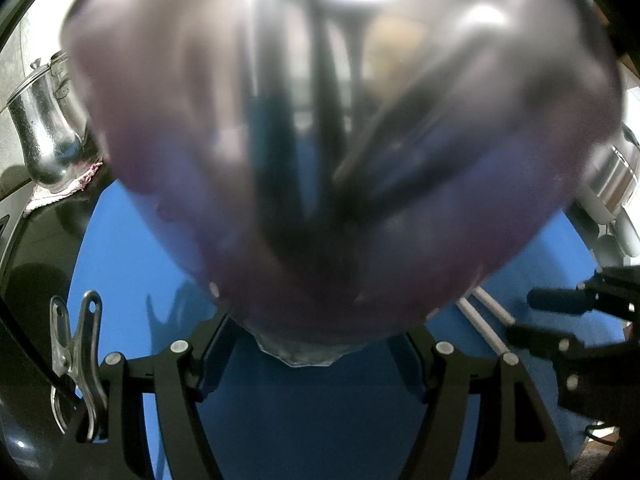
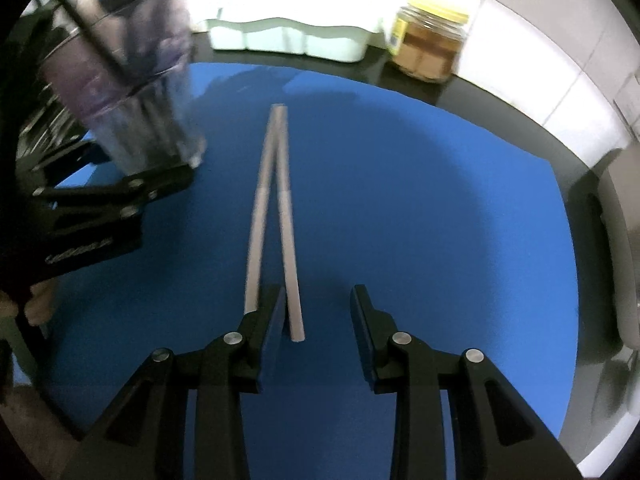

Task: Organize utensils
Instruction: 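Close the right tool on one wooden chopstick, then lift the wooden chopstick upright toward the glass cup with the right tool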

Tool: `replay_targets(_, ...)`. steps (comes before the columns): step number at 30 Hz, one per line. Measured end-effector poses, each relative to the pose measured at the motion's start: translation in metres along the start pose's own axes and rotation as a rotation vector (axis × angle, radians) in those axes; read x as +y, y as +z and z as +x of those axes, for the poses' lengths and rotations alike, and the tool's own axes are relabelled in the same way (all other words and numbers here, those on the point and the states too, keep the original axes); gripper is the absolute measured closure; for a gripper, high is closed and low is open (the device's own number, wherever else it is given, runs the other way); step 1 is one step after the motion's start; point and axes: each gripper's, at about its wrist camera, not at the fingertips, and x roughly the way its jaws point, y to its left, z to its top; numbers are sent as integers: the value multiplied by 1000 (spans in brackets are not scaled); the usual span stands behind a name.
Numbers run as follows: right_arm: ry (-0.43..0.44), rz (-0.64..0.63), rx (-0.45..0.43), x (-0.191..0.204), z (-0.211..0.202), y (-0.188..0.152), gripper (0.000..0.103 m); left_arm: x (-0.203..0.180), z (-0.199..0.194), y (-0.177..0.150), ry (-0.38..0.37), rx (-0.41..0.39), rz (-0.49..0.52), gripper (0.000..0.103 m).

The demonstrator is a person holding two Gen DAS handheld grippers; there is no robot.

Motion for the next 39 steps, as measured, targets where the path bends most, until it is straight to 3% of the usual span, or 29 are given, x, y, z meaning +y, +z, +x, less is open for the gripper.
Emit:
replay_targets(4,-1,-6,13,-7,5,11,70,0,0,0,0,0,0,30)
replay_targets(13,88,-87,11,3,24,51,70,1,0,0,0,0,0,30)
replay_targets(18,134,-115,-8,8,32,68,83,0,0,0,0,0,0,30)
replay_targets(20,137,-117,-23,9,35,73,95,1,0,0,0,0,0,30)
replay_targets(27,110,-13,-4,-14,39,80,97,0,0,0,0,0,0,30)
replay_targets(39,162,-62,241,-27,49,99,96,0,0,0,1,1,0,29)
